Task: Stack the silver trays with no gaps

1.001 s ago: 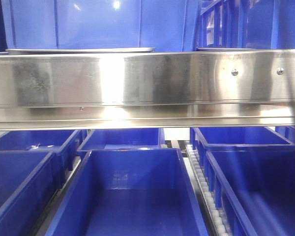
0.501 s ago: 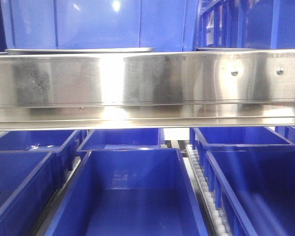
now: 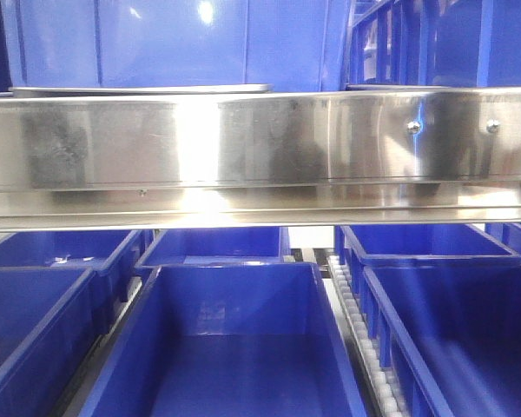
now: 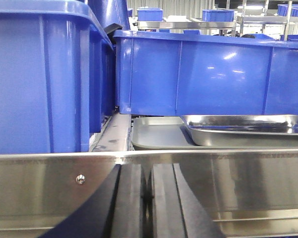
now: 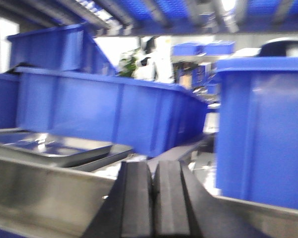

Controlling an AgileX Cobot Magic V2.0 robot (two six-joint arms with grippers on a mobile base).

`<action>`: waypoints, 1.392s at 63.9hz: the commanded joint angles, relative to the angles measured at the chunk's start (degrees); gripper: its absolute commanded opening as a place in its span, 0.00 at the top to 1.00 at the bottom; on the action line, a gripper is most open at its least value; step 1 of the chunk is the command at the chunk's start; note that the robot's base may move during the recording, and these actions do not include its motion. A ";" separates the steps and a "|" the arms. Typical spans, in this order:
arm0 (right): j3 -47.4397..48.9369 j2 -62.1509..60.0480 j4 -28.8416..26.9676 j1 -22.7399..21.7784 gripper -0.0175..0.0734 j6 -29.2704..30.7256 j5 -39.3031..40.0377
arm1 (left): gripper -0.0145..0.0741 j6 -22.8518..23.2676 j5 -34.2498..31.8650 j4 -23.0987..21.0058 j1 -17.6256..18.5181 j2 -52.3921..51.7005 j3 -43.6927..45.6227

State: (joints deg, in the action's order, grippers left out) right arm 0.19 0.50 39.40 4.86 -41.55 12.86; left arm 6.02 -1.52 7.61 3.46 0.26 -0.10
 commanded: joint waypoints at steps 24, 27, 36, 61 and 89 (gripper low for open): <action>-0.19 -0.50 -0.51 -3.80 0.89 -0.10 -12.20 | 0.83 -0.08 -1.02 0.10 0.11 -0.26 0.10; -0.19 -0.50 -0.51 -3.80 0.89 -0.10 -12.20 | 0.83 -0.08 -1.02 0.10 0.11 -0.26 0.10; -0.19 -0.50 -0.41 -3.80 0.89 -0.10 -14.02 | 0.83 -0.08 -1.02 0.10 0.11 -0.26 0.10; -0.19 -0.50 -29.89 -3.80 0.89 35.21 -17.14 | 0.83 -0.08 -1.02 0.10 0.11 -0.26 0.10; -0.19 -0.50 -40.10 -3.80 0.89 46.90 -15.00 | 0.83 -0.08 -1.02 0.10 0.11 -0.26 0.10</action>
State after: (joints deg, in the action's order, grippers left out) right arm -0.06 0.15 -0.35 1.37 4.66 -3.53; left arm 6.02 -1.52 7.61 3.46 0.26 -0.10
